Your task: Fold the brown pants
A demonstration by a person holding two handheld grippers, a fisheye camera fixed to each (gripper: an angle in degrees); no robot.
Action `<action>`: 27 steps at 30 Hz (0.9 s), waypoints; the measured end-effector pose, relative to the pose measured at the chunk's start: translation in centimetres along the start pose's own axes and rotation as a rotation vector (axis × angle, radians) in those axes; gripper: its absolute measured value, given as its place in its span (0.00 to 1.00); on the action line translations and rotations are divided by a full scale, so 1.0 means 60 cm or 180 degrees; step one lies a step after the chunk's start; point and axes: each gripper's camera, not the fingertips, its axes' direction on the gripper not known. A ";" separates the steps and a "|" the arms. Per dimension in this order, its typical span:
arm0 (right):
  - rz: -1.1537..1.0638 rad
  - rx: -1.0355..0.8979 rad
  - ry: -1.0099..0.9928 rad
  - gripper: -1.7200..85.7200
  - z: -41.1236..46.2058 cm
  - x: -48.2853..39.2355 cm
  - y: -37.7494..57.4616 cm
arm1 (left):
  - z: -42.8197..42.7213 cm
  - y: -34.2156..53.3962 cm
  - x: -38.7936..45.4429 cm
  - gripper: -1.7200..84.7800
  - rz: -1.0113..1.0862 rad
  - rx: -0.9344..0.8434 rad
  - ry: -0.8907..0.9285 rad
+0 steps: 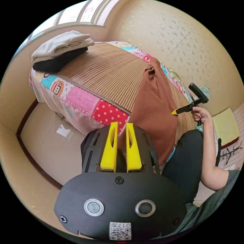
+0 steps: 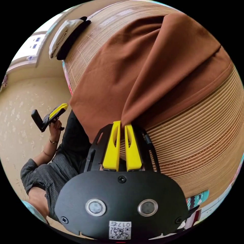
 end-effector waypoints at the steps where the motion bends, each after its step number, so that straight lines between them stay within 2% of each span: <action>1: 0.0002 0.0071 -0.0081 0.04 -0.010 0.006 0.012 | -0.008 -0.008 0.002 0.10 0.0002 0.0076 -0.0005; 3: -0.0050 0.0194 -0.0172 0.05 -0.027 0.013 0.033 | -0.035 -0.077 0.038 0.13 0.0238 0.0324 0.0067; 7: 0.0031 0.0117 -0.0263 0.05 -0.018 0.041 0.040 | -0.017 -0.256 0.168 0.12 0.1052 0.0280 0.0638; 10: 0.0053 -0.0135 -0.0132 0.04 0.015 0.043 0.028 | 0.090 -0.411 0.334 0.10 0.1875 -0.0376 0.0963; 11: 0.0039 -0.0156 -0.0087 0.04 0.018 0.040 0.027 | 0.167 -0.466 0.401 0.08 0.2171 -0.0945 0.1076; 12: -0.0019 -0.0177 0.0021 0.04 0.019 0.032 0.029 | 0.240 -0.514 0.444 0.07 0.2180 -0.1267 0.1043; 16: -0.0177 -0.0156 0.0011 0.04 0.019 0.041 0.048 | 0.392 -0.644 0.510 0.11 0.1866 -0.1319 0.0607; 20: -0.0283 -0.0264 -0.0113 0.03 0.021 0.061 0.050 | 0.501 -0.745 0.579 0.14 0.2048 -0.0861 0.0065; 21: -0.0353 -0.0326 -0.0053 0.03 0.023 0.057 0.048 | 0.522 -0.756 0.598 0.16 0.2222 -0.0684 0.0190; 25: -0.0612 -0.0476 0.0181 0.03 0.030 0.041 0.046 | 0.605 -0.781 0.642 0.17 0.2260 -0.0606 0.0076; 27: -0.0610 -0.0493 0.0133 0.03 0.028 0.048 0.049 | 0.654 -0.771 0.665 0.17 0.2294 -0.0564 -0.0386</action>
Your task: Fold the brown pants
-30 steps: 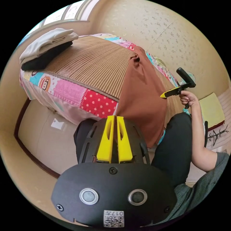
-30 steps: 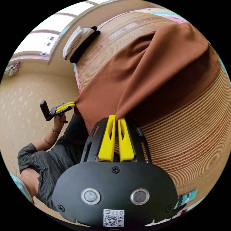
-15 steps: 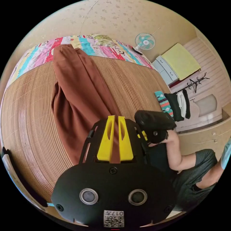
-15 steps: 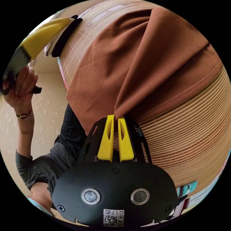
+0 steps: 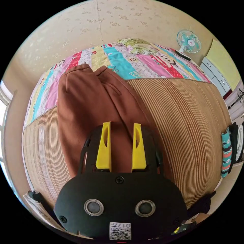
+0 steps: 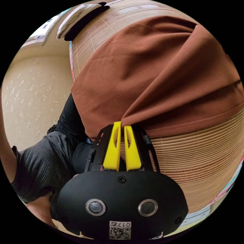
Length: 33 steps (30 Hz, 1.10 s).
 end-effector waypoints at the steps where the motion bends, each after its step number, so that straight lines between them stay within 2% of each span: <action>1: 0.0025 -0.0008 -0.0041 0.03 0.000 0.006 0.002 | 0.014 -0.001 0.007 0.17 -0.0001 -0.0065 -0.0129; 5: 0.0046 0.0003 -0.0101 0.03 -0.002 0.016 0.014 | 0.039 0.019 0.048 0.16 0.0032 -0.0027 -0.0457; 10: 0.0084 0.0051 -0.0085 0.03 -0.010 0.016 0.032 | 0.023 0.049 0.011 0.15 -0.0183 -0.0067 -0.0079; 14: 0.0126 0.0065 -0.0176 0.03 -0.017 0.027 0.041 | 0.015 0.078 0.025 0.15 -0.0017 -0.0150 -0.0260; 19: 0.0128 0.0065 -0.0170 0.03 -0.027 0.028 0.049 | 0.004 0.093 0.034 0.06 0.0106 -0.0148 -0.0266; 25: 0.0132 0.0076 -0.0198 0.03 -0.043 0.029 0.060 | -0.053 0.092 -0.067 0.02 -0.0346 -0.0009 0.0563; 28: 0.0164 0.0115 -0.0180 0.04 -0.057 0.032 0.068 | -0.132 0.088 -0.095 0.02 -0.0411 0.0524 0.1191; 30: 0.0172 0.0169 -0.0176 0.04 -0.068 0.034 0.074 | -0.201 0.088 -0.061 0.02 -0.0132 0.0916 0.1318; 33: 0.0092 0.0047 -0.0149 0.03 -0.068 0.025 0.069 | -0.217 0.083 0.013 0.03 0.0425 0.0992 0.1350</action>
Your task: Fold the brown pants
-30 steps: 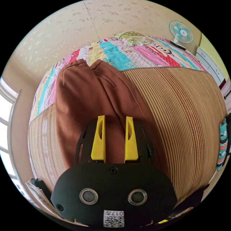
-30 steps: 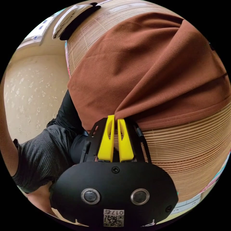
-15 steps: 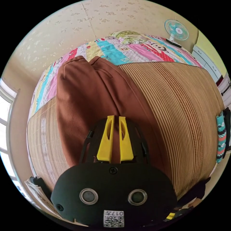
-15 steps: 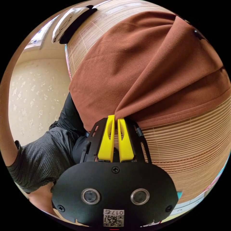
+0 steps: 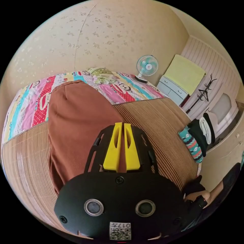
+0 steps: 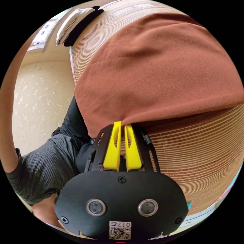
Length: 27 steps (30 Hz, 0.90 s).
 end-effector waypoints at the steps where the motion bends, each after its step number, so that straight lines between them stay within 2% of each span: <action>1: 0.0004 -0.0026 0.0011 0.03 -0.003 -0.002 -0.002 | 0.014 -0.002 0.005 0.03 0.0049 -0.0064 -0.0002; 4: 0.0068 0.0035 -0.0095 0.03 -0.014 0.007 0.007 | 0.098 -0.006 -0.032 0.06 -0.0469 -0.0625 -0.0275; 5: 0.0093 0.0053 -0.0144 0.03 -0.017 0.011 0.009 | 0.107 0.003 -0.053 0.08 -0.0684 -0.0629 -0.0224; 8: 0.0140 0.0056 -0.0297 0.03 -0.028 0.023 0.012 | 0.059 0.038 -0.079 0.09 -0.0923 -0.0179 -0.0057; 11: 0.0094 -0.0003 -0.0244 0.03 -0.039 0.014 0.007 | -0.017 0.079 -0.073 0.11 -0.0867 -0.0150 0.0040; 13: 0.0045 -0.0002 -0.0230 0.03 -0.050 0.006 0.009 | -0.081 0.127 -0.054 0.11 -0.0702 -0.0192 -0.0107; 17: 0.0057 0.0033 -0.0280 0.03 -0.065 0.005 0.015 | -0.246 0.326 -0.007 0.12 -0.0647 -0.0462 -0.0570; 21: 0.0084 0.0007 -0.0270 0.03 -0.082 -0.001 0.012 | -0.396 0.564 0.058 0.13 -0.1220 -0.0627 -0.0853; 25: 0.0175 0.0043 -0.0381 0.03 -0.101 0.005 0.016 | -0.457 0.698 0.145 0.14 -0.1558 -0.0739 -0.0857; 27: 0.0222 0.0067 -0.0462 0.03 -0.109 0.010 0.018 | -0.485 0.749 0.204 0.14 -0.1653 -0.0505 -0.0860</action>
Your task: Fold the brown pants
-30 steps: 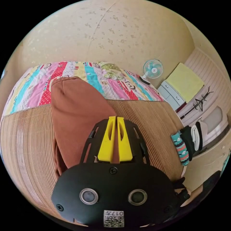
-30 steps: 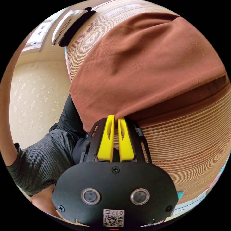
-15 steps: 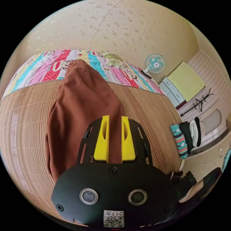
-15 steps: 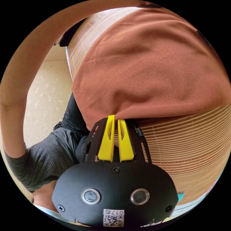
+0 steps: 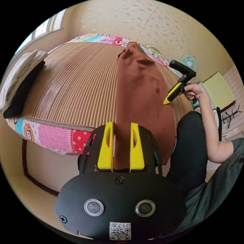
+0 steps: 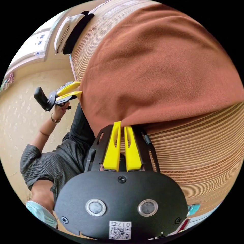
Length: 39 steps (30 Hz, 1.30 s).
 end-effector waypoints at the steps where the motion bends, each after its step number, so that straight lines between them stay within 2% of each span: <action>1: 0.0030 0.0018 -0.0047 0.03 -0.005 0.002 0.001 | -0.004 0.011 0.004 0.13 -0.0039 0.0024 0.0014; 5: -0.0005 0.0107 -0.0099 0.03 -0.021 -0.006 0.008 | -0.047 0.014 0.017 0.06 -0.0103 0.0034 0.0312; 8: -0.0361 0.0206 -0.0051 0.03 -0.037 -0.049 0.036 | -0.129 0.005 0.009 0.04 0.0152 0.0362 0.1018; 10: -0.0503 0.0221 -0.0080 0.04 -0.046 -0.074 0.054 | -0.157 0.008 -0.018 0.03 -0.0062 0.0324 0.0894; 12: -0.0338 0.0258 -0.0257 0.04 -0.053 -0.061 0.046 | -0.142 0.018 -0.054 0.02 -0.0475 -0.0198 0.0187; 14: -0.0059 0.0167 -0.0267 0.04 -0.052 -0.040 0.035 | -0.131 0.036 -0.068 0.02 -0.0640 -0.0465 -0.0020; 18: 0.0173 0.0268 -0.0226 0.05 -0.080 -0.038 0.049 | -0.169 0.082 -0.079 0.05 -0.0775 0.0036 0.0822; 21: 0.0264 0.0440 -0.0039 0.07 -0.109 -0.048 0.052 | -0.187 0.086 -0.092 0.12 -0.0936 0.0239 0.0947; 24: 0.0552 0.0598 -0.0164 0.08 -0.131 -0.017 0.049 | -0.181 0.065 -0.089 0.16 -0.0863 0.0114 0.0976; 28: 0.0753 0.1001 -0.0490 0.08 -0.169 0.019 0.057 | -0.170 0.036 -0.051 0.13 -0.0547 -0.0130 0.0882; 30: 0.0925 0.1265 -0.0512 0.06 -0.192 0.030 0.073 | -0.181 0.027 -0.032 0.06 -0.0420 -0.0281 0.0652; 32: 0.1098 0.1511 -0.0402 0.05 -0.216 0.032 0.091 | -0.205 0.025 -0.021 0.04 -0.0246 -0.0302 0.0700; 34: 0.1041 0.1786 -0.0376 0.04 -0.240 0.021 0.107 | -0.237 0.027 -0.011 0.03 0.0019 -0.0218 0.0986; 35: 0.0972 0.1828 -0.0420 0.04 -0.244 0.016 0.107 | -0.259 0.032 -0.012 0.02 0.0193 -0.0067 0.1456; 36: 0.0810 0.1882 -0.0530 0.03 -0.250 0.007 0.103 | -0.274 0.038 -0.026 0.02 0.0191 0.0102 0.1986; 38: 0.0641 0.2016 -0.0631 0.03 -0.260 -0.007 0.100 | -0.280 0.046 -0.054 0.02 0.0014 0.0281 0.2439; 39: 0.0566 0.2106 -0.0677 0.04 -0.267 -0.016 0.101 | -0.279 0.051 -0.066 0.02 -0.0097 0.0298 0.2442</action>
